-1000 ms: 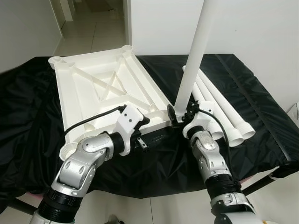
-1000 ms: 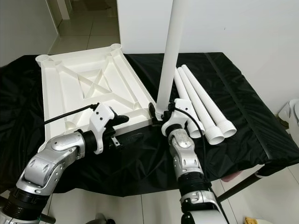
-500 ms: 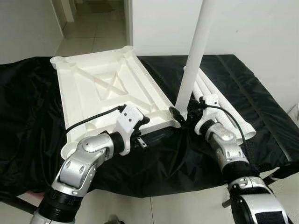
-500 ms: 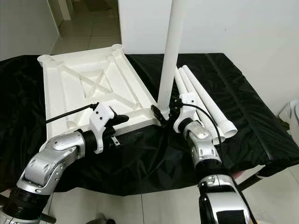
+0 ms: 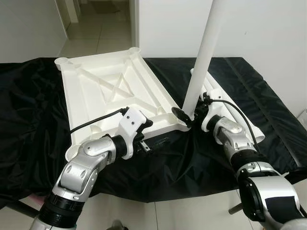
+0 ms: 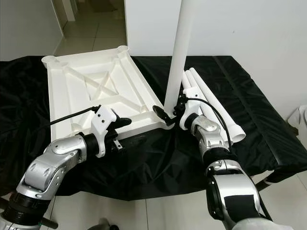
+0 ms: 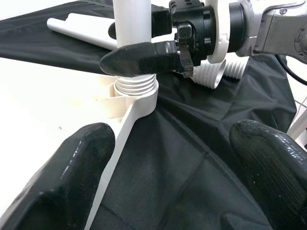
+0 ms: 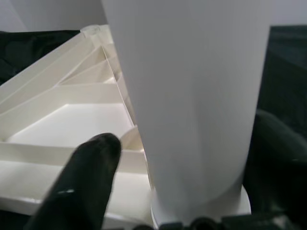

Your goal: Building children table

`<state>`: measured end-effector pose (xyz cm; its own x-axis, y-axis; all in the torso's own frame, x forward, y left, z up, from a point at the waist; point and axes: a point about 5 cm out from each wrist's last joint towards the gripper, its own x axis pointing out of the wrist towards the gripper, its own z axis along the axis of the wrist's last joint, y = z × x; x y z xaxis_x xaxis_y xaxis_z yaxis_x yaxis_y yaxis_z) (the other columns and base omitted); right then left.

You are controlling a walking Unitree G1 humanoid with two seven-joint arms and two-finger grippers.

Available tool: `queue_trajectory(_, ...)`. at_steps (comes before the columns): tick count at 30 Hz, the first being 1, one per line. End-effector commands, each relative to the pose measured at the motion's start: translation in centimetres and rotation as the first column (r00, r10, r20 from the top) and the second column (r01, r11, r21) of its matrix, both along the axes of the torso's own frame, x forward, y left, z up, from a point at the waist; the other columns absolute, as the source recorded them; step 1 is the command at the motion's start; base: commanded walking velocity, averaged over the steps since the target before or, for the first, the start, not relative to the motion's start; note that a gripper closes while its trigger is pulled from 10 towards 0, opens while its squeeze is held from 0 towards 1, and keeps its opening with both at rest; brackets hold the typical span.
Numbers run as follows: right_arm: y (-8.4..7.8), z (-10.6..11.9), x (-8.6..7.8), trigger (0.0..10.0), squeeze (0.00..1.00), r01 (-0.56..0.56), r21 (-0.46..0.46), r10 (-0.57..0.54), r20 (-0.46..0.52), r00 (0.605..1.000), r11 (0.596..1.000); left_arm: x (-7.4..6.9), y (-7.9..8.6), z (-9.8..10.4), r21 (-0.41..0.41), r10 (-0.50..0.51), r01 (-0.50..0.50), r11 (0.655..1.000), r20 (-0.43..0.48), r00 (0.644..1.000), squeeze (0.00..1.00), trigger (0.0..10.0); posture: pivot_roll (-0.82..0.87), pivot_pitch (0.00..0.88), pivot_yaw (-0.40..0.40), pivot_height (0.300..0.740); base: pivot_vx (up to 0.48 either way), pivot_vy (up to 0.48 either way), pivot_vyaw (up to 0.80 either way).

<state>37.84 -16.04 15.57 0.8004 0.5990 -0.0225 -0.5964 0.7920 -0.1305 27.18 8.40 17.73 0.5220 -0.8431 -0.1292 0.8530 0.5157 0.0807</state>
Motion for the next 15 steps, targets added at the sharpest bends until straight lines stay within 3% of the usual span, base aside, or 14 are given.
queue_trajectory(1, -0.2, 0.1, 0.1, 4.3, 0.00, 0.012, -0.009, -0.012, 0.005, 1.000, 1.000, 0.0, 0.2, 0.0, 0.004, 0.029, -0.029, 1.000, 0.002, 1.000, 0.00, 10.0, -0.01, 0.028, 0.009, 0.740, 0.000, 0.000, 0.00)
queue_trajectory(2, -0.3, 0.1, 0.2, 3.8, 0.00, 0.019, -0.008, -0.019, 0.002, 1.000, 1.000, 0.0, 0.2, 0.0, 0.004, 0.030, -0.030, 1.000, 0.001, 1.000, 0.00, 10.0, -0.01, 0.028, 0.009, 0.740, 0.000, 0.000, 0.00)
queue_trajectory(3, -0.5, 0.1, 0.3, 0.0, 0.00, 0.025, -0.012, -0.025, -0.005, 1.000, 1.000, 0.0, 0.2, 0.0, 0.005, 0.030, -0.030, 1.000, 0.000, 1.000, 0.00, 10.0, -0.01, 0.030, 0.006, 0.740, 0.000, 0.000, 0.00)
queue_trajectory(15, -0.4, -1.2, -0.3, 0.0, 0.00, 0.033, 0.024, -0.032, -0.021, 0.999, 0.999, -0.2, 0.2, -0.1, 0.000, 0.035, -0.035, 0.999, -0.006, 0.999, 0.00, 10.0, -0.01, 0.035, 0.001, 0.740, 0.000, 0.000, 0.00)
